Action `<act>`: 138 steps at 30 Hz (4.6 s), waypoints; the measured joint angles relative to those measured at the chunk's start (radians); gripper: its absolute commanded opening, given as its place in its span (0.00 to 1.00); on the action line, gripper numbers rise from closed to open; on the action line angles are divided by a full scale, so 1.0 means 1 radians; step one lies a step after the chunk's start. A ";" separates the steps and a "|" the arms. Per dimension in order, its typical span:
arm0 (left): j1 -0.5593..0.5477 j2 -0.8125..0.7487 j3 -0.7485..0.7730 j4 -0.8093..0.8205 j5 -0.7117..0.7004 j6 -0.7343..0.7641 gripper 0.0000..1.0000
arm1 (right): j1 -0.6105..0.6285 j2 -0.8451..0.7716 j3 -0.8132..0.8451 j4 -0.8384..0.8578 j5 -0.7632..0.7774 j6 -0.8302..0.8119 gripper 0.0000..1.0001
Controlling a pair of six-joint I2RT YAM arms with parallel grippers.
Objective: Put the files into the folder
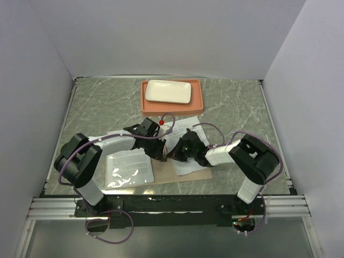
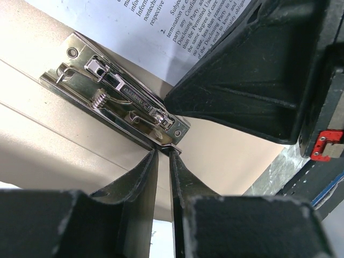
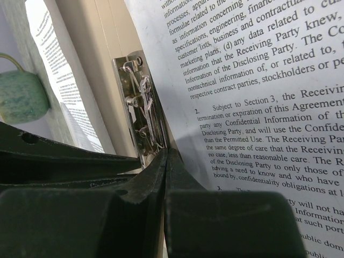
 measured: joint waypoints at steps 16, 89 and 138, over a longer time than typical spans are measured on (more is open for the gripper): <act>-0.017 0.056 0.064 -0.064 -0.023 0.000 0.20 | 0.000 0.007 -0.001 0.011 -0.002 0.004 0.00; 0.210 -0.051 0.291 -0.216 -0.136 0.176 0.79 | 0.074 -0.121 0.045 -0.231 0.104 -0.147 0.33; 0.435 0.081 0.383 -0.147 0.033 0.215 0.74 | 0.139 0.264 0.744 -0.848 0.346 -0.338 0.18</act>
